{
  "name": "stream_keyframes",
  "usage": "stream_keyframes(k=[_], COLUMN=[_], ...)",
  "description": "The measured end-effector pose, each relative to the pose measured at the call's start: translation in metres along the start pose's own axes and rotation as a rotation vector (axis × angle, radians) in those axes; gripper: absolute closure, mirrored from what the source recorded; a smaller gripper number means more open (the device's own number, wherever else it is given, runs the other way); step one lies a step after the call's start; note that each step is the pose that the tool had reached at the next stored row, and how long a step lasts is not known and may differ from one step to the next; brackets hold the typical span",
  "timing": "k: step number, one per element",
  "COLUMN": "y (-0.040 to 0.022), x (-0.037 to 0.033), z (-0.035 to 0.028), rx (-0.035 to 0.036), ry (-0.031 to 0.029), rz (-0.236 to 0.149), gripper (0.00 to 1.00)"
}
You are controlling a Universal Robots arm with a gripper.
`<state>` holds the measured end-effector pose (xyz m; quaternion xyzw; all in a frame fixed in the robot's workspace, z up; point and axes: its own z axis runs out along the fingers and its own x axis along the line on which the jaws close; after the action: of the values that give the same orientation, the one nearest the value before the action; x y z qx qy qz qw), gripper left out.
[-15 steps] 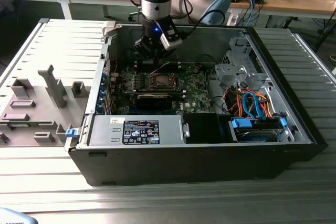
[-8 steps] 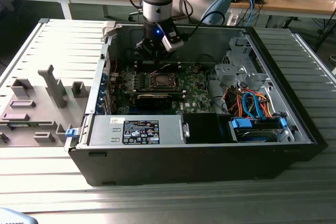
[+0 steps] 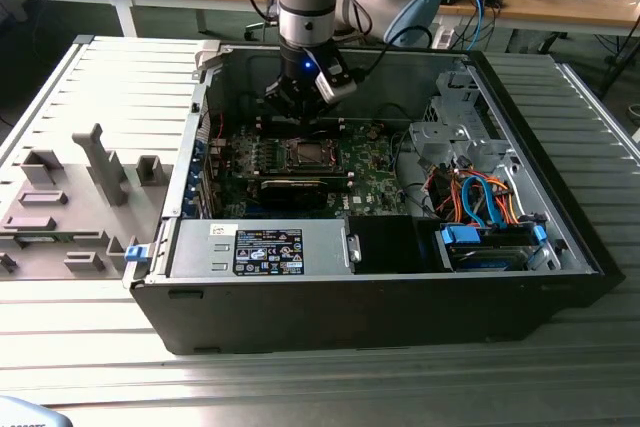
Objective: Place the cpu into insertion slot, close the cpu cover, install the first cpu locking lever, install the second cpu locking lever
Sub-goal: 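Install the first cpu locking lever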
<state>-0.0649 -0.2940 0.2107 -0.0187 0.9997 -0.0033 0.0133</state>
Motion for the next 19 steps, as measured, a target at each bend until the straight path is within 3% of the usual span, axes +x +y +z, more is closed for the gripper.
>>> stream_keyframes(k=[19], y=[-0.0007], x=[-0.0188], z=[0.0093], rx=[-0.0002], ry=[-0.0002], rz=[-0.003], gripper=[0.89])
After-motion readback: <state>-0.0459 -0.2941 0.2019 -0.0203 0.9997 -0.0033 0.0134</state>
